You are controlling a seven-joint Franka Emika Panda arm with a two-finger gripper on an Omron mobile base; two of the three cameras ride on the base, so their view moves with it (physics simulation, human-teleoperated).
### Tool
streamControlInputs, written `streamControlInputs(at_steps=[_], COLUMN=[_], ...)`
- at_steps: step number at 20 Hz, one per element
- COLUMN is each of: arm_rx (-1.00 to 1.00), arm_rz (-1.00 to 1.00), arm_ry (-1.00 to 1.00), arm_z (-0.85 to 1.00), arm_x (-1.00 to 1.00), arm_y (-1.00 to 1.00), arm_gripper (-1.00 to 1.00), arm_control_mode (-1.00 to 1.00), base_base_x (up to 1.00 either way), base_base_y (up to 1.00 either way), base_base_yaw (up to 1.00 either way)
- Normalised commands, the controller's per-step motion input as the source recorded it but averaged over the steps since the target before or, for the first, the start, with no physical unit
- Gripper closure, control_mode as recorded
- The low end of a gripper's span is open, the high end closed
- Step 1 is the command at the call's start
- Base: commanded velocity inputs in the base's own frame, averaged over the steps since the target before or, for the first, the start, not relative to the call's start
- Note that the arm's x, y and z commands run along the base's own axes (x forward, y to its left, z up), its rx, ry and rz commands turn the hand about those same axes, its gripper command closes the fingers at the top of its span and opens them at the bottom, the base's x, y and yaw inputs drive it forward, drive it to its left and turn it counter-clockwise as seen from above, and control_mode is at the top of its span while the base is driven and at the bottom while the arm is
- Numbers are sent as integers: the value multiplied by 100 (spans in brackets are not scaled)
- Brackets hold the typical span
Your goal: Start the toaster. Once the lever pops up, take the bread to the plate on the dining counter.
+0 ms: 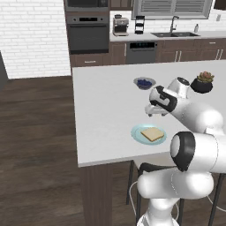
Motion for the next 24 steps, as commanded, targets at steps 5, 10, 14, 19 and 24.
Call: streamControlInputs(at_steps=[5,10,14,19,24], arm_rx=[-16,-13,-3,0,0], arm_rz=[0,0,0,0,0], arm_ry=[20,19,3,0,0], arm_z=[55,27,37,49,22], arm_x=[-38,-45,-44,-41,-32], arm_y=[10,14,7,8,9], arm_gripper=[-100,-100,-100,-100,-100], arm_control_mode=[-100,-100,-100,-100,-100], base_base_x=[0,0,0,0,0], base_base_y=[0,0,0,0,0], base_base_yaw=[0,0,0,0,0])
